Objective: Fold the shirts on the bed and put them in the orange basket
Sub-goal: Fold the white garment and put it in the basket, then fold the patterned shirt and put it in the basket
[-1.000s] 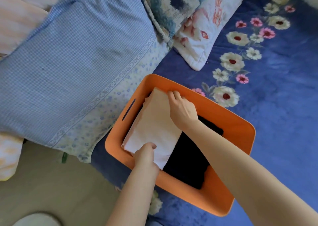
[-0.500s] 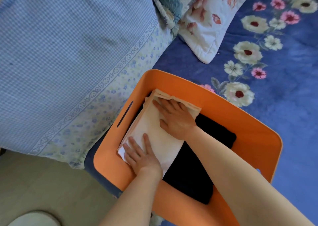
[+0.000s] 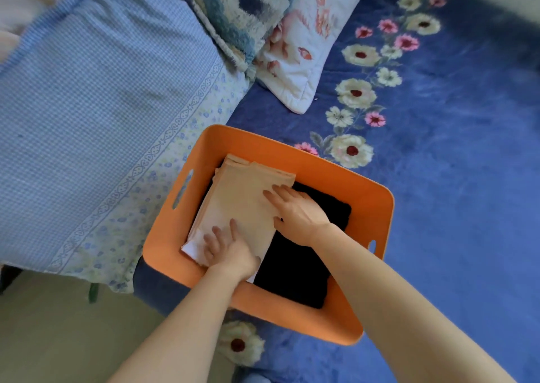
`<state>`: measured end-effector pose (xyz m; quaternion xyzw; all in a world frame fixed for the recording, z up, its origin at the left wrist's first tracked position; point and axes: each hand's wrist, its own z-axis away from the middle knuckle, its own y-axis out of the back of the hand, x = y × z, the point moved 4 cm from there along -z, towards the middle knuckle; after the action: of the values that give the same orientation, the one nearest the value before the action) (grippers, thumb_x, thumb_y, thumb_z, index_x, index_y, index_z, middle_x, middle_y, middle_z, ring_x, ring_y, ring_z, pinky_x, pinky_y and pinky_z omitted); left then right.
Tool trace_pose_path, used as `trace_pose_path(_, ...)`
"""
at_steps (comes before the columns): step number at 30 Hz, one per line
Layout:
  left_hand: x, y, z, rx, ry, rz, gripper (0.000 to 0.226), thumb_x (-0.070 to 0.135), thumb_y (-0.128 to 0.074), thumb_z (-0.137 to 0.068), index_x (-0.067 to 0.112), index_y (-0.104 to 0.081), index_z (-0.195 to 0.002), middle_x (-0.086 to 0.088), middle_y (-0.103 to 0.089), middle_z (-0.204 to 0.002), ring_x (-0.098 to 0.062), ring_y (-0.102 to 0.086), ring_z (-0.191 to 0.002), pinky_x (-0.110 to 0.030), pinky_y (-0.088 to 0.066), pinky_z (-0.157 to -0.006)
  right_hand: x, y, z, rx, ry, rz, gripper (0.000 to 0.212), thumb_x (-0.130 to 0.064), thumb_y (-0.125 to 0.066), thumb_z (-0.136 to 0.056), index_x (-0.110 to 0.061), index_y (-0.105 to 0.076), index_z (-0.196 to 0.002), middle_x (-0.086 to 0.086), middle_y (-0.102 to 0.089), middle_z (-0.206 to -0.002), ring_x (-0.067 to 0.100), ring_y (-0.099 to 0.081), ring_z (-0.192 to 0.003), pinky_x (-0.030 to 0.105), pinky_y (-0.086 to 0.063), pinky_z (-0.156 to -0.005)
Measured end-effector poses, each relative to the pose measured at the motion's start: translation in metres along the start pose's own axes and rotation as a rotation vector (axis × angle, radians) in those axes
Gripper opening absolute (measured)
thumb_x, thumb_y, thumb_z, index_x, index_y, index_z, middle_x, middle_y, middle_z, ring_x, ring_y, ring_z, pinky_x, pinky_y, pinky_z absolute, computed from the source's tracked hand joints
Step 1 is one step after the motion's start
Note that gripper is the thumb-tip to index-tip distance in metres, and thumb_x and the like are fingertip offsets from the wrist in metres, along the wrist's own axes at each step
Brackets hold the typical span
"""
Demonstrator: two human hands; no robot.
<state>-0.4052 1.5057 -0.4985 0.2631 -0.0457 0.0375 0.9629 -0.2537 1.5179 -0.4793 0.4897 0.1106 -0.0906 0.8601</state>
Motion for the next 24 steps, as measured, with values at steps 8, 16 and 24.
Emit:
trace_pose_path(8,0.067,-0.01,0.125,0.334,-0.351,-0.13,0.063,0.029,-0.052,-0.09,0.012,-0.023,-0.144,-0.017,-0.018,-0.151,-0.036,-0.016,-0.138,-0.043,-0.021,-0.113,0.013,0.041,0.184,0.218,-0.199,-0.027,0.059,-0.028,-0.045,-0.095,-0.017,-0.025,-0.15,0.004,-0.029,-0.153,0.022,-0.025,-0.141,0.035,-0.027,-0.107)
trace_pose_path(16,0.15,-0.112,0.263,0.331,-0.638,-0.34,0.059,0.027,-0.049,-0.092,0.011,-0.027,-0.145,-0.017,-0.01,-0.156,-0.031,-0.01,-0.144,-0.04,-0.019,-0.114,0.057,0.005,0.412,0.351,-0.558,-0.155,0.056,-0.035,-0.044,-0.096,-0.018,-0.028,-0.147,0.0,-0.034,-0.146,0.021,-0.032,-0.133,0.033,-0.033,-0.096)
trace_pose_path(24,0.244,-0.273,0.417,0.323,-0.992,-0.512,0.051,0.025,-0.048,-0.092,0.012,-0.035,-0.14,-0.016,-0.014,-0.155,-0.029,-0.011,-0.143,-0.041,-0.02,-0.112,0.11,-0.062,0.652,0.463,-0.887,-0.249,0.06,-0.041,-0.049,-0.094,-0.017,-0.029,-0.146,0.005,-0.035,-0.144,0.026,-0.035,-0.132,0.038,-0.036,-0.103)
